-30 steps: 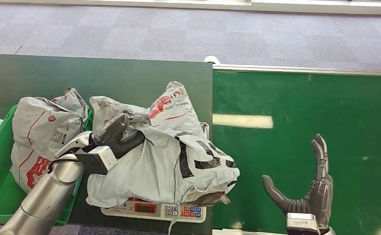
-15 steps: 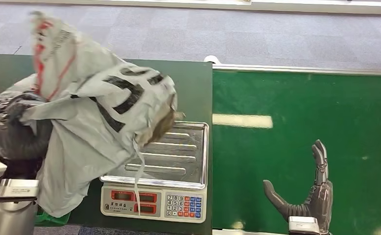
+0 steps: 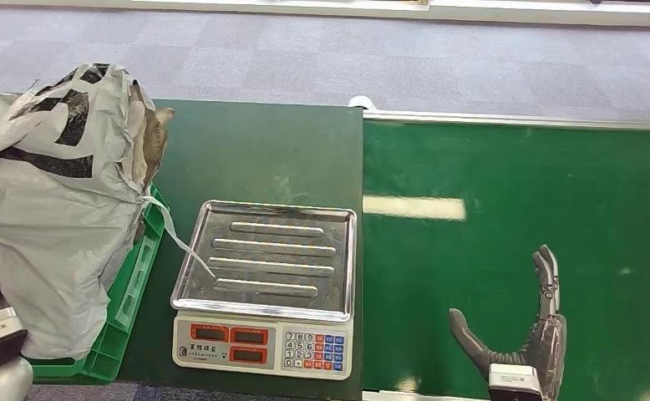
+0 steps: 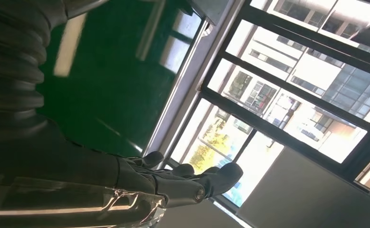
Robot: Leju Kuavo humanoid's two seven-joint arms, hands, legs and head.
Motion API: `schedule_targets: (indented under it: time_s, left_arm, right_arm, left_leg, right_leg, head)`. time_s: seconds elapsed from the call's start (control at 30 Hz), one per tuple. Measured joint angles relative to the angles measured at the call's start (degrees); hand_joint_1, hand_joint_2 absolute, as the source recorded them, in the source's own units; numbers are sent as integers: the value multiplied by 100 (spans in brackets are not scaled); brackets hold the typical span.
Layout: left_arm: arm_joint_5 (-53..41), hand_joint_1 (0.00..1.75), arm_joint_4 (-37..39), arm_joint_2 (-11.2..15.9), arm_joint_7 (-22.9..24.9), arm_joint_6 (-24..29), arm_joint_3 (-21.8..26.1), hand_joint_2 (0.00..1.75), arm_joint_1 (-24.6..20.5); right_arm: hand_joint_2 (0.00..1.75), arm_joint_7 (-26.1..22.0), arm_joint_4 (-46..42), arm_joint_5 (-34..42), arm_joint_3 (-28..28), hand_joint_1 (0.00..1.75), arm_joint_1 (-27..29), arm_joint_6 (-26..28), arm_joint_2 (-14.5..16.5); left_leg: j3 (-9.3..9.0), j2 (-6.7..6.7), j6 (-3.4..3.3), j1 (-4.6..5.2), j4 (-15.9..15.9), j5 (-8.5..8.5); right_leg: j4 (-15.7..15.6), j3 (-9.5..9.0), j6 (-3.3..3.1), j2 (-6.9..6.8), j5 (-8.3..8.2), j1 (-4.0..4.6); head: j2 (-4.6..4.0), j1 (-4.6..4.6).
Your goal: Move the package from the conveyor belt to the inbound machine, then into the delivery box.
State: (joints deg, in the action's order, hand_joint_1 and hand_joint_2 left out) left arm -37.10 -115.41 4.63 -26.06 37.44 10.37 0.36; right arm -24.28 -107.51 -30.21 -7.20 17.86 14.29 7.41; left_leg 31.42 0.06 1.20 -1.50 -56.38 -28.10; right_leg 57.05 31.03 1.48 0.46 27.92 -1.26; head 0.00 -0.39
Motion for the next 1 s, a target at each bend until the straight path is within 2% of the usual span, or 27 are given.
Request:
schedule_targets:
  time_s: [0.1,0.2,0.37,0.53,0.57,0.6,0.67,0.7,0.73,0.87,1.0]
  left_arm:
    - [391,163,126,-36,466,-704,213,175,107]
    - [820,158,373,-72,639,-1244,543,175,254]
    - [892,147,873,-87,869,-1402,1045,175,371]
    - [564,142,1232,-85,1284,-1392,1299,175,384]
    - [467,131,1299,-83,1378,-1377,1335,175,384]
    - [373,105,1364,-82,1468,-1357,1370,175,383]
    - [193,35,1482,-84,1603,-1299,1424,175,380]
    - [111,10,1533,-88,1654,-1267,1445,175,378]
    - [34,0,1577,-95,1693,-1236,1463,175,375]
    - [-146,0,1722,-145,1802,-1178,1490,175,347]
    - [169,0,1840,-188,1808,-1398,1488,175,296]
  right_arm:
    - [175,17,-77,-37,56,0,73,-49,62]
    - [175,15,-151,-76,134,0,150,-143,124]
    - [175,14,-268,-129,189,0,246,-205,221]
    - [175,32,-352,-206,216,0,299,-266,291]
    - [175,40,-364,-225,221,0,306,-286,303]
    - [175,50,-373,-244,225,0,313,-299,313]
    - [175,72,-384,-279,231,0,325,-316,331]
    - [175,81,-390,-293,233,0,333,-319,340]
    - [175,89,-397,-306,236,0,343,-320,350]
    - [175,97,-413,-351,242,0,378,-321,377]
    - [175,107,-440,-392,246,0,415,-321,405]
  left_leg:
    - [2,2,0,0,1,0]
    - [3,9,1,0,1,-1]
    - [5,7,1,0,1,-1]
    - [3,5,1,0,1,-1]
    - [2,5,1,0,1,-1]
    - [2,5,1,0,1,-1]
    - [1,5,1,0,1,-1]
    - [1,5,1,0,1,-1]
    - [1,5,1,0,1,-1]
    - [1,4,1,0,1,-1]
    - [1,4,1,0,1,-1]
  right_leg:
    - [1,0,0,3,0,0]
    - [1,6,0,10,0,1]
    - [0,6,0,9,1,1]
    - [0,4,0,9,1,0]
    - [0,3,0,9,1,0]
    - [0,3,0,9,1,0]
    - [0,3,0,9,1,0]
    - [0,3,0,9,1,0]
    - [0,3,0,9,1,0]
    - [0,4,0,9,1,0]
    - [0,4,0,8,1,0]
  head:
    - [0,0]
    - [0,0]
    - [0,0]
    - [0,1]
    - [0,1]
    - [0,1]
    - [0,1]
    - [0,0]
    - [0,1]
    - [0,0]
    - [0,0]
